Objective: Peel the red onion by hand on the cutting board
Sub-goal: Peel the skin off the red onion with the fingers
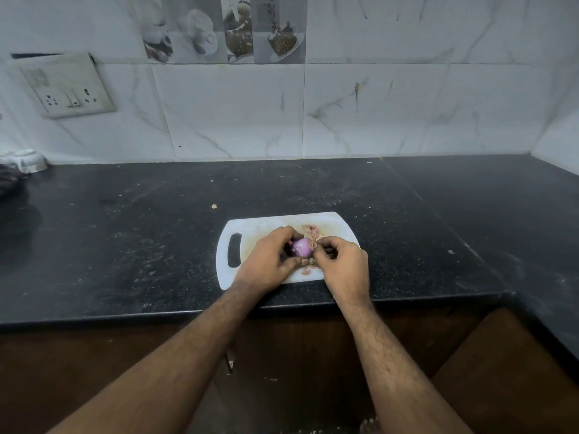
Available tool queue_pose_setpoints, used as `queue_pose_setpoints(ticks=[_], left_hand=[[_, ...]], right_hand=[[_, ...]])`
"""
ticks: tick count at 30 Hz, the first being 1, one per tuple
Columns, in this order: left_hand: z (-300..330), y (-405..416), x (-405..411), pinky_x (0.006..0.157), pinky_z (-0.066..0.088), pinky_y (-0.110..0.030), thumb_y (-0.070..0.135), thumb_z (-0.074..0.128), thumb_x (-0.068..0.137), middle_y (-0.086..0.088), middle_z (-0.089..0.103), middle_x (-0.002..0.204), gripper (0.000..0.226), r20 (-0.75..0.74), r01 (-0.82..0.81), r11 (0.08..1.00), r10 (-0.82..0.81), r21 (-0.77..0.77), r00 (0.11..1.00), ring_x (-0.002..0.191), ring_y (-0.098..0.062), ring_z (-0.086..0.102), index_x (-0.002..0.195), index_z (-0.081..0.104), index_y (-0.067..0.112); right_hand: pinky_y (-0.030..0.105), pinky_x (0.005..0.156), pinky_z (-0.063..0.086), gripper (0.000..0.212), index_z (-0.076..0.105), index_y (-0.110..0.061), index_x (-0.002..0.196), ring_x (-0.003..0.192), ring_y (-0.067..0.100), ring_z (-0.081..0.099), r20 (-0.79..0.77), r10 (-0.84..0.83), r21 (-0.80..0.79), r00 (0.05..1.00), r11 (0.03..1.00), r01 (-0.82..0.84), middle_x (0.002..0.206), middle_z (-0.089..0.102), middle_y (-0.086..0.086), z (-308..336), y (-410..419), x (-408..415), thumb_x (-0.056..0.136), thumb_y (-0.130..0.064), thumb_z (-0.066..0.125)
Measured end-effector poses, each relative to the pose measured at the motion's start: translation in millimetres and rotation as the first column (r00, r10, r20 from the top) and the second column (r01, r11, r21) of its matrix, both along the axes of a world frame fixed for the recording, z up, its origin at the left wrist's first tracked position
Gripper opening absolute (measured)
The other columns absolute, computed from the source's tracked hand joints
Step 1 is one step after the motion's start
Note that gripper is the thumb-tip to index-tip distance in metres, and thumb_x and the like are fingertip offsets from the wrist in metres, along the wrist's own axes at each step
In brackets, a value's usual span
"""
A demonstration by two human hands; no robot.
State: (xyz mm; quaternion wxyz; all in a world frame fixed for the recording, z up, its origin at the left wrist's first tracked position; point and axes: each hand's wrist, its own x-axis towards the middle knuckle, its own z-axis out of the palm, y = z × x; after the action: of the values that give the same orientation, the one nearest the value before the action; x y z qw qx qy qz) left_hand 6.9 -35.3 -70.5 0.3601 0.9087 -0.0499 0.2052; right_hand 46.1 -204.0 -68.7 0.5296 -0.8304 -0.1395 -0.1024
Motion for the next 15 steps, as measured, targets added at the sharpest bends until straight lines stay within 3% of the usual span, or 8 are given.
queue_pose_setpoints(ticks=[2,5,9,12,15], left_hand=[[0.0,-0.8,-0.2,0.083,0.041,-0.007,0.022,0.083,0.084,0.012,0.062,0.106,0.037,0.002,-0.001,1.0,0.001,-0.002,1.0,0.095,0.003,0.058,0.109,0.057,0.031],[-0.9,-0.3,1.1,0.089,0.049,-0.02,0.022,0.083,0.085,0.009,0.064,0.11,0.036,0.007,0.005,1.0,-0.005,-0.01,1.0,0.099,-0.005,0.061,0.114,0.061,0.026],[-1.3,0.1,1.8,0.092,0.05,-0.025,0.019,0.081,0.085,0.008,0.062,0.11,0.036,0.024,0.023,1.0,-0.024,0.002,0.999,0.1,-0.01,0.06,0.115,0.062,0.022],[-3.0,1.0,2.0,0.096,0.047,-0.021,0.013,0.077,0.088,0.011,0.056,0.114,0.038,0.03,0.028,0.999,-0.028,0.016,0.999,0.105,-0.008,0.058,0.123,0.062,0.017],[-4.1,1.5,2.5,0.1,0.047,-0.024,0.01,0.074,0.089,0.009,0.055,0.12,0.042,0.029,0.027,0.999,-0.028,0.038,0.999,0.111,-0.01,0.057,0.128,0.061,0.017]], right_hand=[[0.012,0.067,0.051,0.009,0.078,-0.025,0.094,0.075,-0.005,0.067,0.006,-0.009,-0.015,1.0,1.0,0.009,0.078,0.072,-0.018,-0.1,0.8,-0.5,0.095,-0.029,0.071],[0.014,0.077,0.054,0.014,0.079,-0.023,0.105,0.084,-0.005,0.067,0.02,0.022,-0.02,1.0,1.0,-0.021,0.091,0.076,-0.016,0.3,-0.6,0.9,0.095,-0.028,0.071],[0.006,0.078,0.05,0.017,0.081,-0.022,0.106,0.087,-0.008,0.067,0.012,0.06,-0.01,0.998,0.998,-0.06,0.095,0.078,-0.015,1.2,-4.9,1.7,0.091,-0.028,0.078],[0.017,0.083,0.057,0.018,0.082,-0.022,0.106,0.089,-0.004,0.07,0.006,0.076,0.007,0.997,0.997,-0.076,0.095,0.079,-0.014,-0.5,-5.2,1.6,0.089,-0.029,0.08],[0.02,0.082,0.058,0.018,0.082,-0.022,0.105,0.086,-0.003,0.071,-0.006,0.077,0.007,0.997,0.997,-0.077,0.092,0.079,-0.014,-1.3,-4.4,2.4,0.088,-0.027,0.081]])
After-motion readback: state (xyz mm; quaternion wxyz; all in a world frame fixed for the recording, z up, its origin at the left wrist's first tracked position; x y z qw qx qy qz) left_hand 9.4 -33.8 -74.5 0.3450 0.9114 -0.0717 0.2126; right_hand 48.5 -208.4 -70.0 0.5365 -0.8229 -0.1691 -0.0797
